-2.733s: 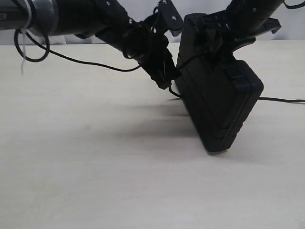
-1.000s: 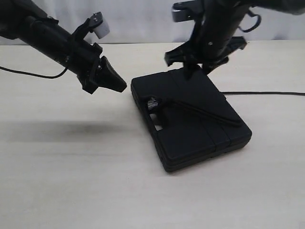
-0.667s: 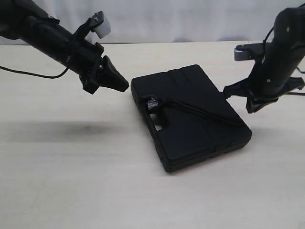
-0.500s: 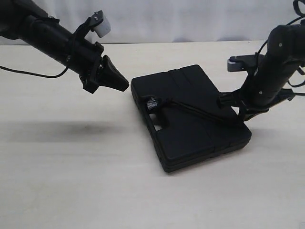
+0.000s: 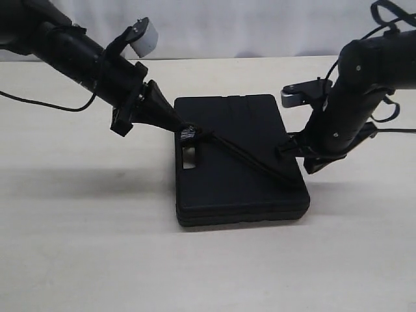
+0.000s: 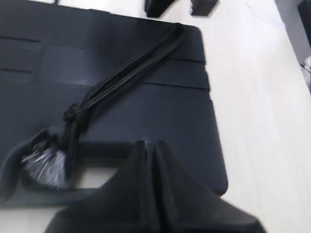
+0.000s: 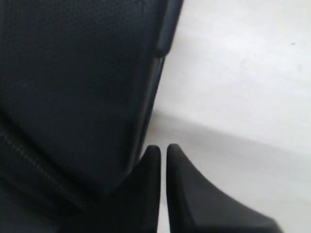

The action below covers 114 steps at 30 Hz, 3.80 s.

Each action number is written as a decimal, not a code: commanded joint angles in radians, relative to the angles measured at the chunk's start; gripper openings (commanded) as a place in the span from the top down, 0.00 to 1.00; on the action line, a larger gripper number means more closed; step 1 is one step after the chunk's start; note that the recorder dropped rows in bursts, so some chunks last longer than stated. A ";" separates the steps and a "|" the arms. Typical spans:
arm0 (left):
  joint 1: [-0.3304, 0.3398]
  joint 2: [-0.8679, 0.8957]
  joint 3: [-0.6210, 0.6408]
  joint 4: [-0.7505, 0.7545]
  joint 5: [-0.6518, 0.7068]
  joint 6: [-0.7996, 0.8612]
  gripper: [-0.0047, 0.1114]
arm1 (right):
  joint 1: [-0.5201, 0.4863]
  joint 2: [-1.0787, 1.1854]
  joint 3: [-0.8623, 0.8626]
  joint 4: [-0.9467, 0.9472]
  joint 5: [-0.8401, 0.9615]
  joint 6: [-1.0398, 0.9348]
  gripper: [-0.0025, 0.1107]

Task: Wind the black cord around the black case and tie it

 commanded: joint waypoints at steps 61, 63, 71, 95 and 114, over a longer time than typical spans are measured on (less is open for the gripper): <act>-0.419 0.117 0.002 0.167 -0.958 0.111 0.96 | -0.535 0.380 -0.315 0.449 -0.274 0.006 0.58; -0.419 0.117 0.002 0.167 -0.958 0.111 0.96 | -0.535 0.391 -0.315 0.428 -0.276 0.006 0.58; -0.419 0.117 0.002 0.167 -0.958 0.111 0.96 | -0.506 0.517 -0.387 0.431 -0.182 -0.061 0.59; -0.419 0.117 0.002 0.170 -0.952 0.111 0.96 | -0.246 0.663 -0.613 -0.090 0.305 -0.086 0.94; -0.382 0.103 0.002 0.130 -1.056 -0.337 0.96 | -0.229 0.337 -0.106 -0.009 -0.508 -0.046 0.94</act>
